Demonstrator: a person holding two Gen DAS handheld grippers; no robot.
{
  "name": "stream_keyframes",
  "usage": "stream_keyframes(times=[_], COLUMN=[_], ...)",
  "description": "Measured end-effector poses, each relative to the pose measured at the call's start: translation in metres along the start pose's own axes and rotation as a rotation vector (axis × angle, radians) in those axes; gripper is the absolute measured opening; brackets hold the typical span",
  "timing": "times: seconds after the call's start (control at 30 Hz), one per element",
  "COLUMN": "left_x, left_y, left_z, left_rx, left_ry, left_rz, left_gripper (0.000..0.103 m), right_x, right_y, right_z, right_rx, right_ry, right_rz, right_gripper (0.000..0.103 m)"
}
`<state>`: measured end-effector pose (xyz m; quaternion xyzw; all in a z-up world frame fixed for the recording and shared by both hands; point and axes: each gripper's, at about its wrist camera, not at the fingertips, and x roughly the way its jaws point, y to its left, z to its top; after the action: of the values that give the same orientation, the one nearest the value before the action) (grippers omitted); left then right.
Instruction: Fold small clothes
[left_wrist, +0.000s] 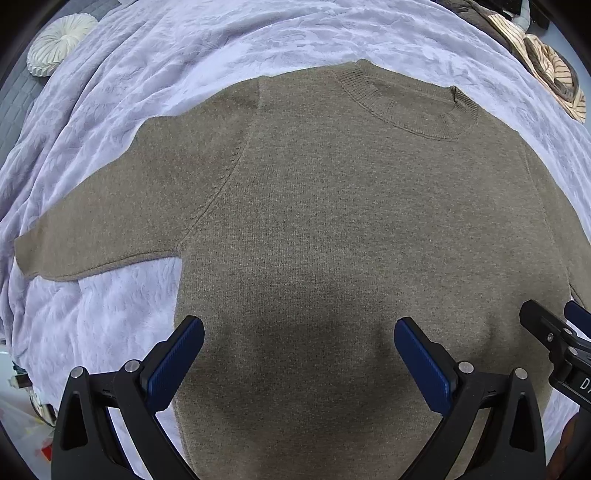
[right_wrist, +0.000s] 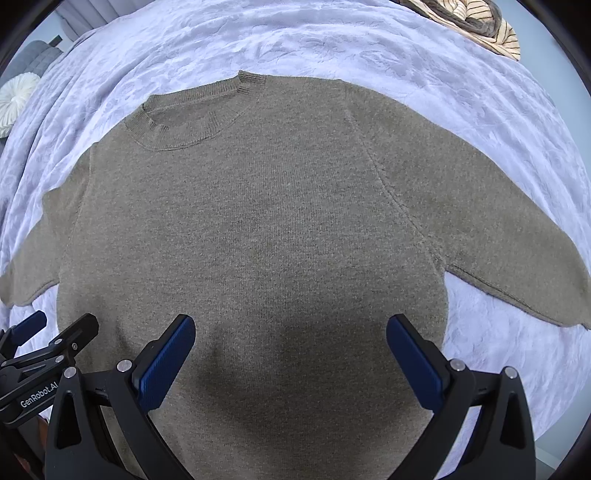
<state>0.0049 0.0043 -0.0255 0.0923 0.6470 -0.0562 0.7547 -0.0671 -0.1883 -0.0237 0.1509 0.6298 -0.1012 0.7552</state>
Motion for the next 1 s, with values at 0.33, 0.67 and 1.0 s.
stream_keyframes(times=[0.33,0.67,1.0], left_x=[0.002,0.004,0.005], left_y=[0.006,0.012,0.019], left_z=[-0.003,-0.004,-0.003], left_rx=[-0.008,-0.018,-0.028], left_ry=[0.000,0.004,0.001], left_rz=[-0.001,0.011,0.002], left_gripper=[0.103,0.103,0.103], right_x=[-0.001,-0.003,-0.004], right_y=[0.001,0.006,0.011], right_z=[-0.002,-0.004,-0.004], right_rx=[-0.005,-0.014,-0.023], right_ry=[-0.001,0.000,-0.001], right_rz=[-0.004,-0.011,-0.019], right_gripper=[0.103,0.103,0.103])
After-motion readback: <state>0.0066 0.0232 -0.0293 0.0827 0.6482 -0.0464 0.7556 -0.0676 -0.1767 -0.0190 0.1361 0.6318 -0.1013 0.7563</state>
